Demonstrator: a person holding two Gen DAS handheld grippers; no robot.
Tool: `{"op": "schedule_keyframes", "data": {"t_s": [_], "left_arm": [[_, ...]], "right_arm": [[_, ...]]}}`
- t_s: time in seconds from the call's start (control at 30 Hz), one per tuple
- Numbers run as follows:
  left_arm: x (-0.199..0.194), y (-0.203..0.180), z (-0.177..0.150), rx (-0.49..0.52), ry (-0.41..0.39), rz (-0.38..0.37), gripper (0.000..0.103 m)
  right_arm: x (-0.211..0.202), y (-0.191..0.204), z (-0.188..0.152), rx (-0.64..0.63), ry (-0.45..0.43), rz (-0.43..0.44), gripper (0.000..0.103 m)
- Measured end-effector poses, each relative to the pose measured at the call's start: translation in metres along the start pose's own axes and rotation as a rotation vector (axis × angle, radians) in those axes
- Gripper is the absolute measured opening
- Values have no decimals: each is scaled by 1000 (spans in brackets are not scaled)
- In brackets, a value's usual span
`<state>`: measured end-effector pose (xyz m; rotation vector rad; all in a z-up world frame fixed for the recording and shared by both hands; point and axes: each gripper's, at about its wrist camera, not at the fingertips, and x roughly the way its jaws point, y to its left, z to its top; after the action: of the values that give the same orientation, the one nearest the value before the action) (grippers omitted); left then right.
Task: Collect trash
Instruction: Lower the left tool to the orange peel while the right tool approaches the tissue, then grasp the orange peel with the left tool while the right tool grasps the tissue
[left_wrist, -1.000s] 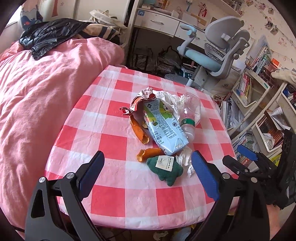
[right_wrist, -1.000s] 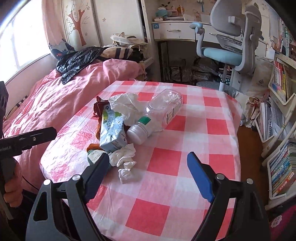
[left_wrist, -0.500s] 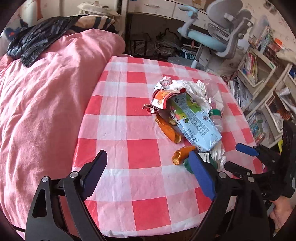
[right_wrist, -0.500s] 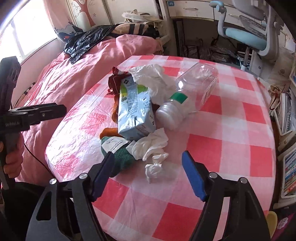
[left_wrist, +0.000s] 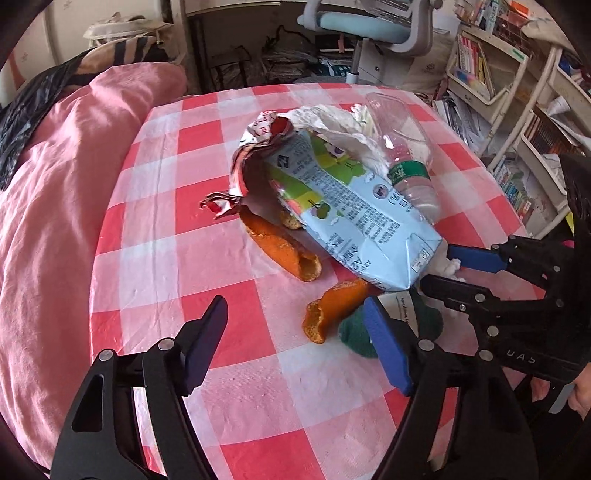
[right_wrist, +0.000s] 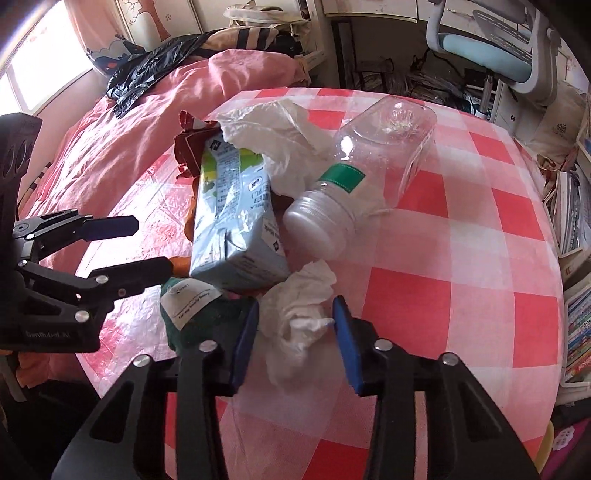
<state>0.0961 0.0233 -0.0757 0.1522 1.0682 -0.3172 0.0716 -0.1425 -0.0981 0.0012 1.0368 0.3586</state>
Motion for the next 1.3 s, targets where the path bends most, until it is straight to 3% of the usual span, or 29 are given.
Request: {"op": "schedule_keyframes", "data": {"t_s": [0.13, 0.27, 0.43, 0.53, 0.57, 0.6, 0.77, 0.8, 0.97, 1.03, 1.07, 1.13, 1.3], "left_arm": [[6, -6, 2, 19, 4, 20, 69], [12, 4, 3, -29, 20, 10, 64], [14, -13, -3, 60, 32, -8, 62], [19, -11, -3, 38, 53, -4, 39], [20, -8, -4, 17, 59, -8, 25], [18, -5, -4, 4, 56, -8, 23], [12, 6, -4, -27, 53, -35, 23], [13, 5, -4, -19, 55, -26, 25], [19, -4, -2, 15, 47, 11, 31], [20, -5, -1, 17, 45, 0, 29], [20, -6, -2, 21, 46, -3, 21], [16, -5, -2, 23, 44, -16, 20], [-4, 2, -4, -3, 9, -33, 19]], "right_arm": [[-4, -1, -2, -38, 5, -15, 25], [-7, -3, -5, -66, 4, -37, 25], [-7, -6, -5, -61, 5, -32, 25], [-7, -4, -5, -69, 8, -29, 25], [-7, -3, -5, -73, 8, -30, 25], [-7, -2, -6, -77, 8, -34, 25], [-8, -4, -7, -73, 12, -31, 29], [-8, -4, -7, -73, 11, -31, 33], [-6, -2, -7, -83, 15, -21, 34], [-6, -1, -7, -89, 19, -16, 32], [-5, 0, -7, -92, 21, -12, 29], [-6, 0, -8, -98, 20, -11, 24], [-14, -3, -8, -99, -7, -16, 23]]}}
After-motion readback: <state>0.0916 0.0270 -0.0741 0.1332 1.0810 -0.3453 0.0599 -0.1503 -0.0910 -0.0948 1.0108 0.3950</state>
